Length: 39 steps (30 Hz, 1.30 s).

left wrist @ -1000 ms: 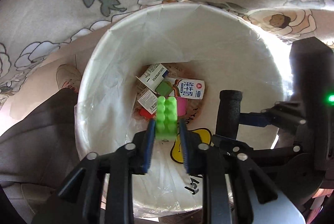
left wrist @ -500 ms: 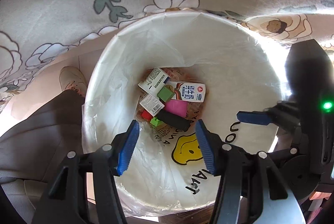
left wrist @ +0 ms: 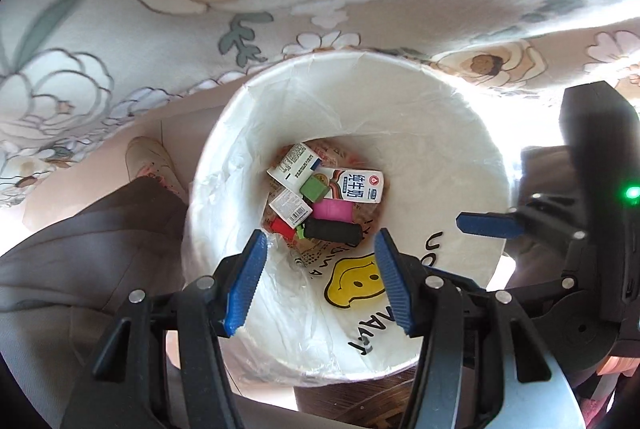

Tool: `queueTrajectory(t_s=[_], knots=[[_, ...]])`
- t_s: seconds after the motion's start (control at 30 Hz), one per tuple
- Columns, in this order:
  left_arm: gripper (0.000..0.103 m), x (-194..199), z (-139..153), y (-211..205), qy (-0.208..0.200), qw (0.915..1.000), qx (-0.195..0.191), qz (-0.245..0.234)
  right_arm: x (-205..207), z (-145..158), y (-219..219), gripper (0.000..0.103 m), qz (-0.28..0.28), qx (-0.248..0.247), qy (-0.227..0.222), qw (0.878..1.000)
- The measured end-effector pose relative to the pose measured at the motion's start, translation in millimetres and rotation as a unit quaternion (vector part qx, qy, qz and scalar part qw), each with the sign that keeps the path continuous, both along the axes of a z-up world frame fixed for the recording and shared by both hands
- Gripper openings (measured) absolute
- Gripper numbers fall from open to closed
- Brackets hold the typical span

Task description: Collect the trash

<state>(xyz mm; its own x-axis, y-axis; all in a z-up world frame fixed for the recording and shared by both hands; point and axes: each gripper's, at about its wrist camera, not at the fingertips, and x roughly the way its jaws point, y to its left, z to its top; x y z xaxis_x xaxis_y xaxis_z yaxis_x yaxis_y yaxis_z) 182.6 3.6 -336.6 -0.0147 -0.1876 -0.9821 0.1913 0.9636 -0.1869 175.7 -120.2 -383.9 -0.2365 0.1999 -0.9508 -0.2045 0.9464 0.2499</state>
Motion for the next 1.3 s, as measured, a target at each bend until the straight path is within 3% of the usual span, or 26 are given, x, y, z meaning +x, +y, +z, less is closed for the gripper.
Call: queueTrajectory(t_s=[0.2,0.53,0.8,1.03,1.2,1.3], knots=[[0.058,-13,38,9,-0.037,0.9992,0.01,-0.001,-10,36,-8,0.06,-0.015,0.035,-0.017,0.999],[0.06,-36,118,15,-0.119,0.9927,0.016,-0.003,-32,124,-14,0.065,0.007,0.041,-0.104,0.994],[0.078,-61,189,16,-0.2,0.9796,0.017,0.006,-54,201,-25,0.071,0.008,0.042,-0.187,0.981],[0.087,-97,257,16,-0.291,0.9556,0.045,0.01,-88,269,-37,0.073,-0.026,0.043,-0.276,0.96],[0.092,-124,287,18,-0.335,0.9398,0.065,0.016,-122,317,-40,0.08,-0.043,0.019,-0.374,0.926],[0.092,-139,299,16,-0.353,0.9327,0.074,0.015,-139,337,-41,0.08,-0.049,0.023,-0.411,0.91]])
